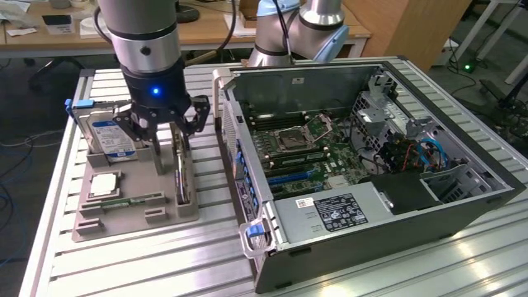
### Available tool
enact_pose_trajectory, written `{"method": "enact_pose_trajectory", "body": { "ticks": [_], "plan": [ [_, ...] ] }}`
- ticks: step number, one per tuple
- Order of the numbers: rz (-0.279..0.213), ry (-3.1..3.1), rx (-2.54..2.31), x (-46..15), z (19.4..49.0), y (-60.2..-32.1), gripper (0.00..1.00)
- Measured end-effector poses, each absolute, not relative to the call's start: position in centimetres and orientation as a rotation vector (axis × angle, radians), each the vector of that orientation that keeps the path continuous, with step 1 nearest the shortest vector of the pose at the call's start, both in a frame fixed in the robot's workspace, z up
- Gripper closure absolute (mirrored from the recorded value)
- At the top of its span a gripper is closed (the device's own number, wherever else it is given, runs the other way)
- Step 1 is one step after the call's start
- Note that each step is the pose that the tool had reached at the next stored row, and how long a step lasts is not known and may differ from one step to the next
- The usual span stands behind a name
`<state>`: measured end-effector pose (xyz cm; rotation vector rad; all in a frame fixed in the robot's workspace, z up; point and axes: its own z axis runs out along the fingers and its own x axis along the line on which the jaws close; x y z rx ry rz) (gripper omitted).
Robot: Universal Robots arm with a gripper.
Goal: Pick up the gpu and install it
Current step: 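Pick up the gpu and move the gpu toward the slot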
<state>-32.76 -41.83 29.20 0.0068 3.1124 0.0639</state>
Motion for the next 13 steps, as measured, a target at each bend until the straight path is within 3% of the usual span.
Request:
{"method": "enact_pose_trajectory", "body": {
  "ticks": [13],
  "plan": [
    [0.063, 3.109, 0.007, -32.7, 27.0, -41.5, 0.45]
  ]
}}
